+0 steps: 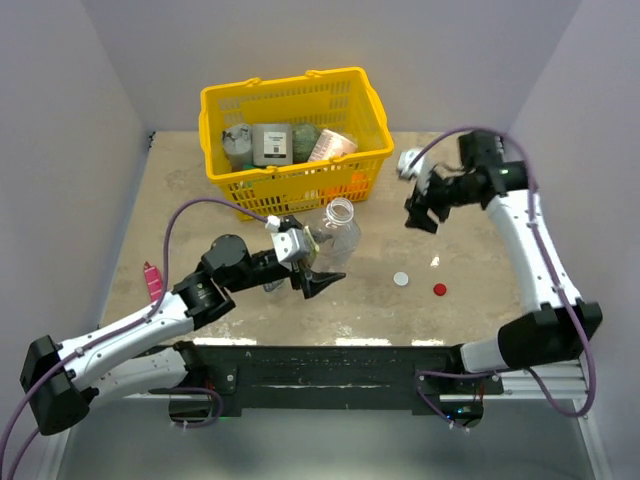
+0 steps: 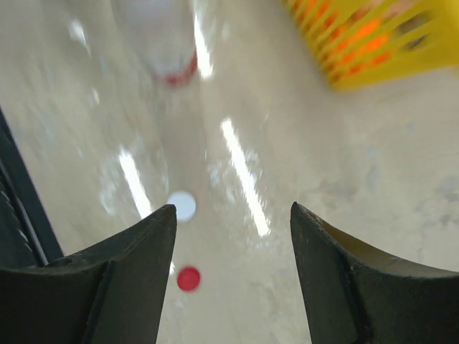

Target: Screw on the bottle caps

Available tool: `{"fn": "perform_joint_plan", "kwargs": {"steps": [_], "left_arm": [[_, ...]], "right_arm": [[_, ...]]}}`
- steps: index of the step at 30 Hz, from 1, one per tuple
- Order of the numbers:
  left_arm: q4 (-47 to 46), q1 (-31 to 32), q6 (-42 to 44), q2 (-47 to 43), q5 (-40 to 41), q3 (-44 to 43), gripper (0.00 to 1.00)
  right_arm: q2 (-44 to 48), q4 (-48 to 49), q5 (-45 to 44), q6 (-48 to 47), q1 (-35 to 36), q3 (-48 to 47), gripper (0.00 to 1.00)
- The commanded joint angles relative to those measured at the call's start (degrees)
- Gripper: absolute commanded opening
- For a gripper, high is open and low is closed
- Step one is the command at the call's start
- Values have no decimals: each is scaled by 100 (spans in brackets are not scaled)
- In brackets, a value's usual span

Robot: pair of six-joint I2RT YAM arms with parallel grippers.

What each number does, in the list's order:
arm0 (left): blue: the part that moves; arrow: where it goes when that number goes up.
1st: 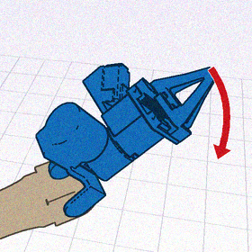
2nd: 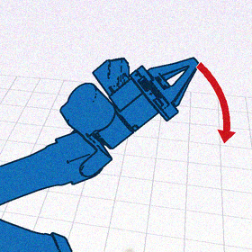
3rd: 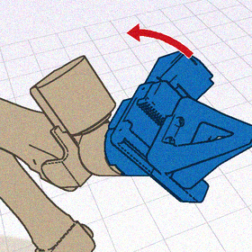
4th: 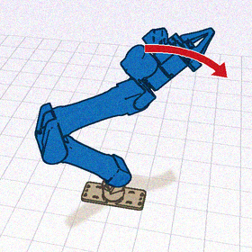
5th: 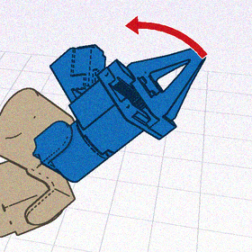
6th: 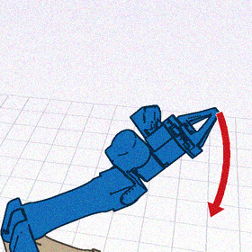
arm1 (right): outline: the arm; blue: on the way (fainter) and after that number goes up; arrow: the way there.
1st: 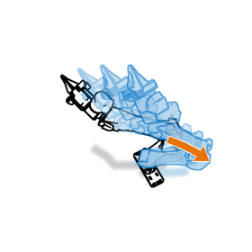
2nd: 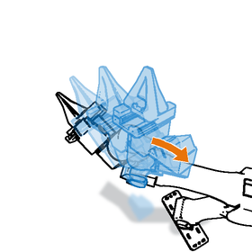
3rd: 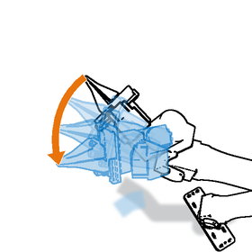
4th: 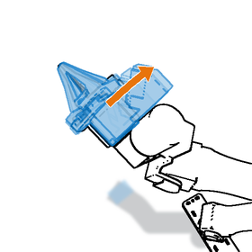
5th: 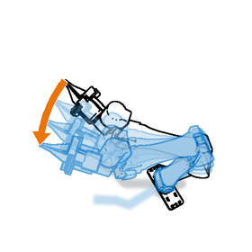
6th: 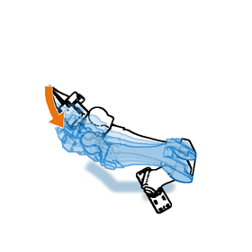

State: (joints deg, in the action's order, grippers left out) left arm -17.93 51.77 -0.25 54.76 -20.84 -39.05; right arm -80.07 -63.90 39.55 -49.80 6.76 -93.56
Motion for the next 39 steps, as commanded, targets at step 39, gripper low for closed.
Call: {"fn": "perform_joint_plan", "kwargs": {"steps": [39], "left_arm": [[185, -1441, -388, -203, -61, -692, 0]], "right_arm": [[-1134, 1134, -2927, -5540, 1828, 3792, 58]]}}
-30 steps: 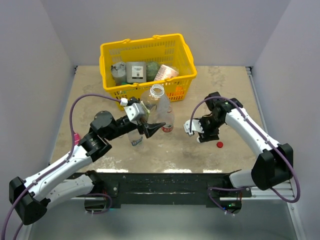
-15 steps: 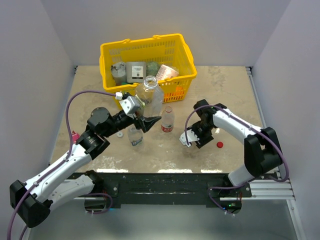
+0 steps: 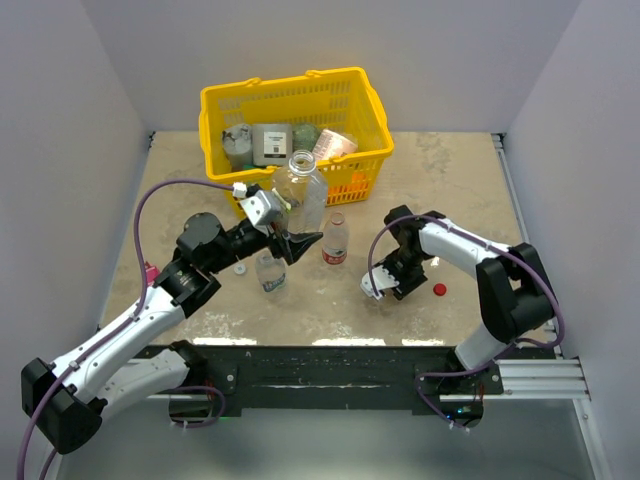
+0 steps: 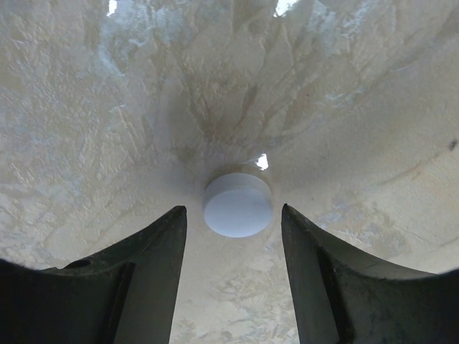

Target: Screw on the bottle caps

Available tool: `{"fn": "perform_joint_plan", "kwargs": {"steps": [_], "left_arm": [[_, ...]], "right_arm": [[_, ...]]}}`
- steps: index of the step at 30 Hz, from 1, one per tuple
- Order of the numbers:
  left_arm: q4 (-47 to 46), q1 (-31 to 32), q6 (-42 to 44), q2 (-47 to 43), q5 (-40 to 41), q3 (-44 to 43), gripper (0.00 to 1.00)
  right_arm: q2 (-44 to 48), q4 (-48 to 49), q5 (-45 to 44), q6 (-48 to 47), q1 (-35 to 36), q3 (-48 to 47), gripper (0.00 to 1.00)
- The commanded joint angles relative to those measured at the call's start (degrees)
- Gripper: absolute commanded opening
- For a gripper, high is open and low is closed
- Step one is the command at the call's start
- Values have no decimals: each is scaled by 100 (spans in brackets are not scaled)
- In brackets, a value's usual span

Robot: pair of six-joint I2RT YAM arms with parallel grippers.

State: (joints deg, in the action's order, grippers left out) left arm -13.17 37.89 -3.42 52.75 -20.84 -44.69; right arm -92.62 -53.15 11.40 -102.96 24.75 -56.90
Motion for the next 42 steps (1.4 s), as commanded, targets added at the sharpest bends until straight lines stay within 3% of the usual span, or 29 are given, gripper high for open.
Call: {"fn": "perform_joint_plan", "kwargs": {"steps": [1, 21, 31, 36, 38, 42], "left_arm": [[-300, -54, -80, 7, -69, -119, 0], [-450, -53, -185, 51, -87, 30, 0], [-538, -54, -185, 77, -122, 92, 0], [-625, -45, -220, 86, -148, 144, 0], [-634, -54, -212, 86, -157, 179, 0], [-600, -54, -54, 69, -218, 276, 0]], "right_arm": [[156, 67, -112, -225, 21, 162, 58], [95, 524, -384, -32, 126, 329, 50], [174, 683, -437, 135, 135, 435, 53], [148, 700, -428, 320, 126, 408, 44], [130, 692, -428, 425, 135, 391, 30], [366, 358, -244, 855, 135, 31, 15]]}}
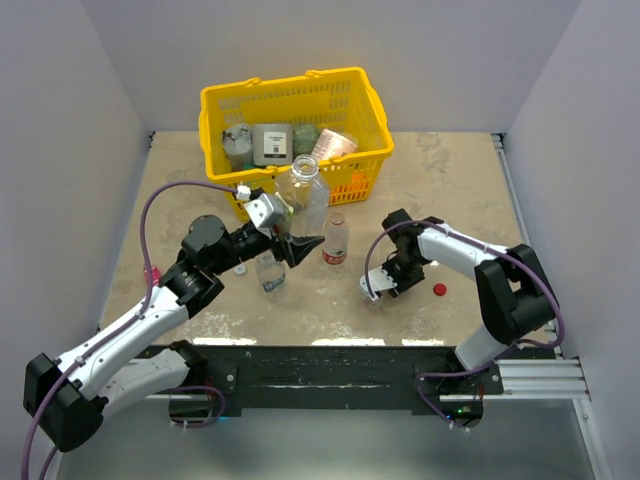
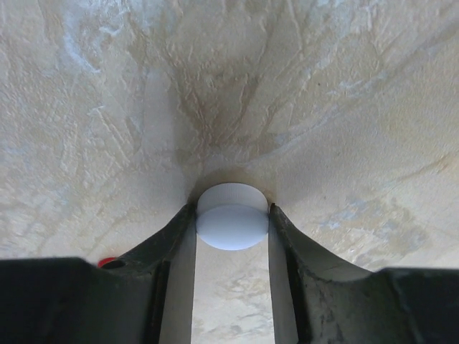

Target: Screw on the bottle caps

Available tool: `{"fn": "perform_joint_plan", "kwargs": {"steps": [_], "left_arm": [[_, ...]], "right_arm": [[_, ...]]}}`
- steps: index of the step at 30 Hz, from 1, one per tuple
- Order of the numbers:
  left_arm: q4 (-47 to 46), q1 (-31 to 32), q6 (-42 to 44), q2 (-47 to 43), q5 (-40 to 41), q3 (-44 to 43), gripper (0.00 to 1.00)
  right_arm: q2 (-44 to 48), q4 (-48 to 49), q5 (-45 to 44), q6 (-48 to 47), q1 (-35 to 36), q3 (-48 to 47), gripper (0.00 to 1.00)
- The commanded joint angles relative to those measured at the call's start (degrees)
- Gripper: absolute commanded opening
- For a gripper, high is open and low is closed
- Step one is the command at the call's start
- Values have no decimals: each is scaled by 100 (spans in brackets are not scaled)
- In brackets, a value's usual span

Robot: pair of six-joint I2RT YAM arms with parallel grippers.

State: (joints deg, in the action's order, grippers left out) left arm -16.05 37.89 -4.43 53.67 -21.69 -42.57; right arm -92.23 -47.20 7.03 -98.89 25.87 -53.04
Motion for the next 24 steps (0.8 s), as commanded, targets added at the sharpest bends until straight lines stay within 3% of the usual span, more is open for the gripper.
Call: {"fn": "perform_joint_plan", "kwargs": {"steps": [1, 6, 10, 11, 14, 17, 20, 24], "left_arm": [[-285, -45, 108, -41, -247, 108, 0], [-240, -45, 714, -155, -862, 389, 0], [-977, 262, 627, -287, -1101, 1125, 0], [-1309, 585, 679, -269, -1065, 1241, 0], [-1951, 1183, 812, 2, -767, 1584, 0], [-2602, 1221, 759, 433, -705, 1821, 0], [-2867, 1256, 986, 653, -512, 2085, 0], [-2982, 1274, 1189, 882, -397, 2322, 0]], "right_arm": [[606, -368, 376, 693, 15, -635, 13], [1645, -1905, 1291, 1468, 15, -1928, 9], [2243, -2635, 1758, 2240, 24, -3331, 13], [2340, -2776, 1889, 2399, 32, -3562, 14], [2262, -3065, 2126, 3059, 76, -4573, 13], [1876, -3452, 2329, 3568, 164, -5680, 12], [1699, -3445, 2540, 3869, 331, -6157, 13], [1725, -3454, 2515, 3606, 1075, -6035, 13]]}}
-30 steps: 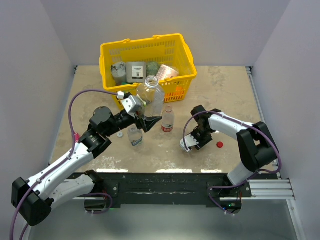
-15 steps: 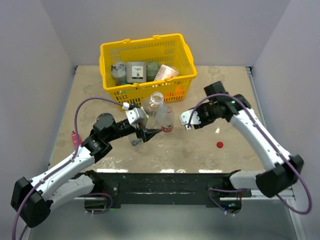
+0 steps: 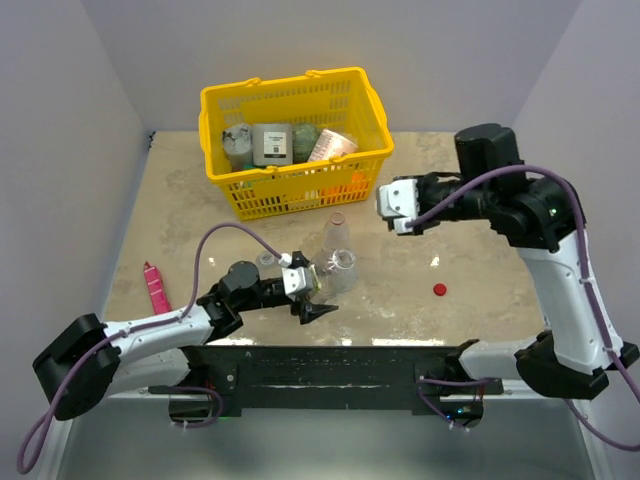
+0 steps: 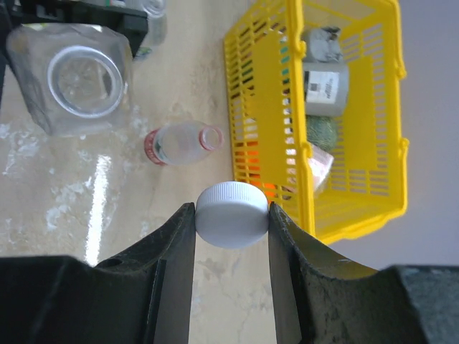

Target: Screw on the bottle caps

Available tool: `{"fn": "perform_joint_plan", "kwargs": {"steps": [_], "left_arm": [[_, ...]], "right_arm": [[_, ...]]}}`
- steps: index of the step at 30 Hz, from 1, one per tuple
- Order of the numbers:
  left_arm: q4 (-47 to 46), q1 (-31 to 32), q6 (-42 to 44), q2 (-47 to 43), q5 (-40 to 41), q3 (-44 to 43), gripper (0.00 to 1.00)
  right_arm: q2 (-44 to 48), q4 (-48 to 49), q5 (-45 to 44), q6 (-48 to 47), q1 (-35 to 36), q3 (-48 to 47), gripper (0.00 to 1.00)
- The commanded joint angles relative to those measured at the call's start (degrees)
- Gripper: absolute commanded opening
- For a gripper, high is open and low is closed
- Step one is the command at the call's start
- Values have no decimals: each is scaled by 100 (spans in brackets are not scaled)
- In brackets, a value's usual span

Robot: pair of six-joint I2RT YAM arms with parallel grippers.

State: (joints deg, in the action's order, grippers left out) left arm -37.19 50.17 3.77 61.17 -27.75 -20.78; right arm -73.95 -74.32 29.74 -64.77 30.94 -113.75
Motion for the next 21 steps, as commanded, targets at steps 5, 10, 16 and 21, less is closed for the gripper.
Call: {"fn": "perform_joint_plan", "kwargs": {"steps": [5, 10, 16, 21], "left_arm": [[-799, 54, 414, 370, 287, 65, 0], [-307, 54, 528, 396, 411, -49, 0], [-262, 80, 589, 475, 437, -23, 0], [-104, 124, 853, 598, 341, -120, 0]], "right_arm": [[126, -741, 190, -579, 1168, 845, 13], [188, -741, 182, -1106, 1327, 1250, 13], [232, -741, 217, -1214, 1389, 1540, 13], [197, -741, 287, -1160, 1424, 1566, 13]]}}
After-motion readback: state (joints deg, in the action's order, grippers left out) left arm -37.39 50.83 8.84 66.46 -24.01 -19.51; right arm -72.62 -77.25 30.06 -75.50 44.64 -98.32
